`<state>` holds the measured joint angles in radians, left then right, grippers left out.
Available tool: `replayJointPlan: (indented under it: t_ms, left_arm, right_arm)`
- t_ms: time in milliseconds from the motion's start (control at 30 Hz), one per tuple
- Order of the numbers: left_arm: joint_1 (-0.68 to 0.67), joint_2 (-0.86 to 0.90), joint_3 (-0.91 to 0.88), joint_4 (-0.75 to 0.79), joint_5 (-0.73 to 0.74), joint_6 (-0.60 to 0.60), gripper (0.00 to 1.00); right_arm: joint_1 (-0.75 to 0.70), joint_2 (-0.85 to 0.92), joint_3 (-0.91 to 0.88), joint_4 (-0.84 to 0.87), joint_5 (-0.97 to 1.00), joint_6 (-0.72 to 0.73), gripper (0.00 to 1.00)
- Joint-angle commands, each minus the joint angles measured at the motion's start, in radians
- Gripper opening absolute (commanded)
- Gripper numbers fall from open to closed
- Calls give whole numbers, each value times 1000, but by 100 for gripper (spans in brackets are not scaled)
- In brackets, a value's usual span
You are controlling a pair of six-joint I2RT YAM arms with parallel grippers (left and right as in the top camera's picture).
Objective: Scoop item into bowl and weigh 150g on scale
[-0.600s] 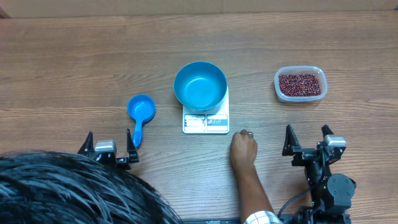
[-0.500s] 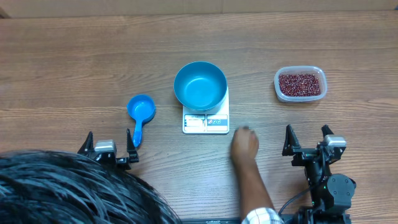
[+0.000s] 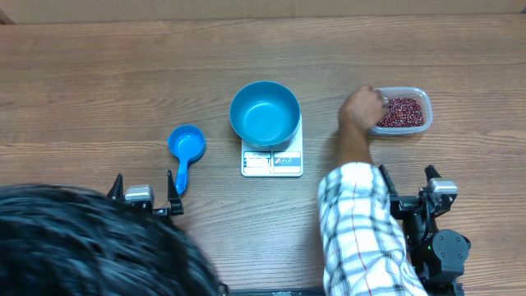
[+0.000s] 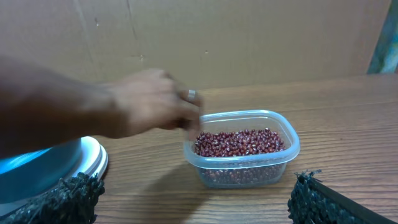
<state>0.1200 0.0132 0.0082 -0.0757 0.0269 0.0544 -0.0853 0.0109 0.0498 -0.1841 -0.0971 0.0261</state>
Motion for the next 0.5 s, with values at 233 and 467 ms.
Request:
replayJointPlan:
  t_ms: [233,467]
  left_arm:
    - [4,-10,-3,-1,15,-9,99]
    - [4,-10,-3,-1,15,-9,100]
  right_arm:
    - [-6,-8,2,6,6,-2,100]
    - [-6,-8,2,6,6,-2,100]
